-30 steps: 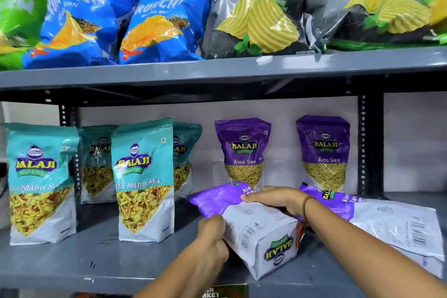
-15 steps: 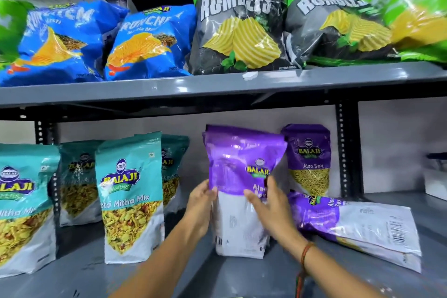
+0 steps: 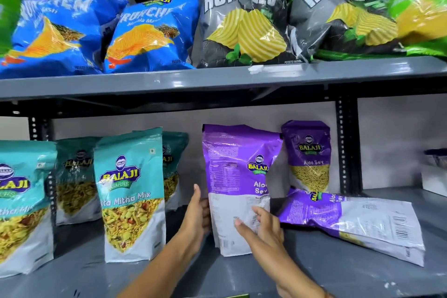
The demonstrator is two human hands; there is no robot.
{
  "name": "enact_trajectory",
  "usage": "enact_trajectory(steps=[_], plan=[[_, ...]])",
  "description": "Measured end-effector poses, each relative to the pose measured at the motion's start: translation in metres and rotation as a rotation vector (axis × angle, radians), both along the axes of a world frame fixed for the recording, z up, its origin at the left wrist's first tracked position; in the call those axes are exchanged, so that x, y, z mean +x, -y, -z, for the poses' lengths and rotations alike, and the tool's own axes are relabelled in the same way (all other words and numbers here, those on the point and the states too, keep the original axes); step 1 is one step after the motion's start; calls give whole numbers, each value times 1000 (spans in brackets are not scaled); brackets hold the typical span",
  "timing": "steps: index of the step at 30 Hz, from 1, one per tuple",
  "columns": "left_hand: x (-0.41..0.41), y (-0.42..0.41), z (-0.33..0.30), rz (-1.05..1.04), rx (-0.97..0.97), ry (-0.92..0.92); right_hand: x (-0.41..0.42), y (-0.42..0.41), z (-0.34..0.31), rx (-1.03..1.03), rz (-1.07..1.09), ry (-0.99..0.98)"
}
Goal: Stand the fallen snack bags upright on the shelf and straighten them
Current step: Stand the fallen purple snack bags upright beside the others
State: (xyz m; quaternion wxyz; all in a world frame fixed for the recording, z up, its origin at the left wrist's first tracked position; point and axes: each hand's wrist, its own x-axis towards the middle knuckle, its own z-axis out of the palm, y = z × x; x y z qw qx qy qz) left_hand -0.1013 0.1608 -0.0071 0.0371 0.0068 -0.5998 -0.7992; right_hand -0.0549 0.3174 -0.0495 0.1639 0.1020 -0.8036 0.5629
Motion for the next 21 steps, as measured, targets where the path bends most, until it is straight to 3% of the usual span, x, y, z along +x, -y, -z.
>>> enact_trajectory(steps=[5, 8, 11, 18, 21], plan=[[-2, 22, 3, -85, -120, -11, -10, -18, -17, -138, -216, 97], [3, 10, 2, -101, -91, -65, -12, -15, -13, 29, -88, 50], [5, -4, 5, 35, -88, -39, -18, -12, -8, 80, -56, -7], [2, 9, 12, -65, -130, -83, -41, -44, -19, -176, -193, 56], [2, 13, 18, 123, -158, -106, -46, -42, -13, -256, -254, 65]])
